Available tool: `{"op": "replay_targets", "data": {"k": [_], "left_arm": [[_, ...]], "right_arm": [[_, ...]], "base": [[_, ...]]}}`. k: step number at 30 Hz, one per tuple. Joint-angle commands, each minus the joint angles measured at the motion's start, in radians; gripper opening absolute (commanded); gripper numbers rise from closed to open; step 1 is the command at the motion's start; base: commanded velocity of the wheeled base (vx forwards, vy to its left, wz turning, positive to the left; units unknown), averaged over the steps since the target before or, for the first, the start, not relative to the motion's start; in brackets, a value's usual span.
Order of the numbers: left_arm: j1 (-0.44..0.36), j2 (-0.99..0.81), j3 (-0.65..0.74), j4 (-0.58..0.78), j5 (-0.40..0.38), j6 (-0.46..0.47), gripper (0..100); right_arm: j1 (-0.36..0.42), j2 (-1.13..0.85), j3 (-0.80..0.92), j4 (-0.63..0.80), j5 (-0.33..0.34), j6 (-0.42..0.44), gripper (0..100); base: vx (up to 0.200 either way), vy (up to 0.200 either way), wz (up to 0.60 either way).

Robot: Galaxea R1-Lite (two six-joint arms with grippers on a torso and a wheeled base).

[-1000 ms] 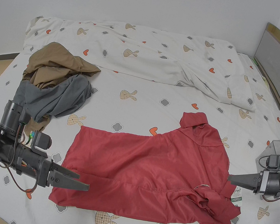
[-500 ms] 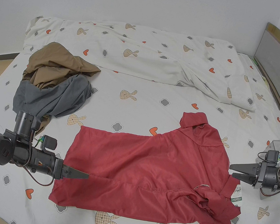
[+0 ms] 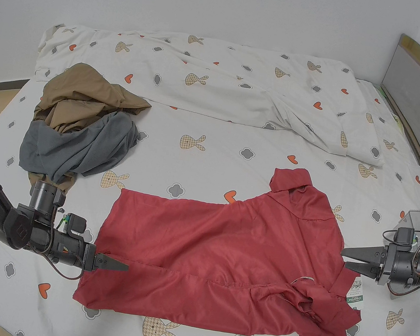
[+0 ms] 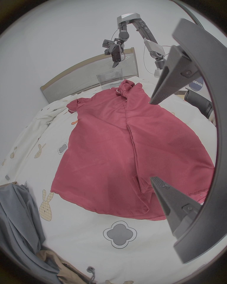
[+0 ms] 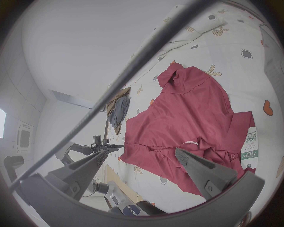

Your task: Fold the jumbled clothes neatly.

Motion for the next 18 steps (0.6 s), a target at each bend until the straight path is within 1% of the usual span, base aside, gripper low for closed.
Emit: {"op": "replay_targets", "data": {"k": [1,18], "left_arm": [[0.002,0.023,0.0,-0.002,0.002,0.0,100],[0.005,0.103,0.007,-0.083,0.025,0.0,100]], "right_arm": [[0.0,0.003,0.0,0.0,0.001,0.0,100],[0.0,0.003,0.001,-0.001,0.001,0.0,100]], "base": [[0.0,0.0,0.0],[0.0,0.0,0.0]]}}
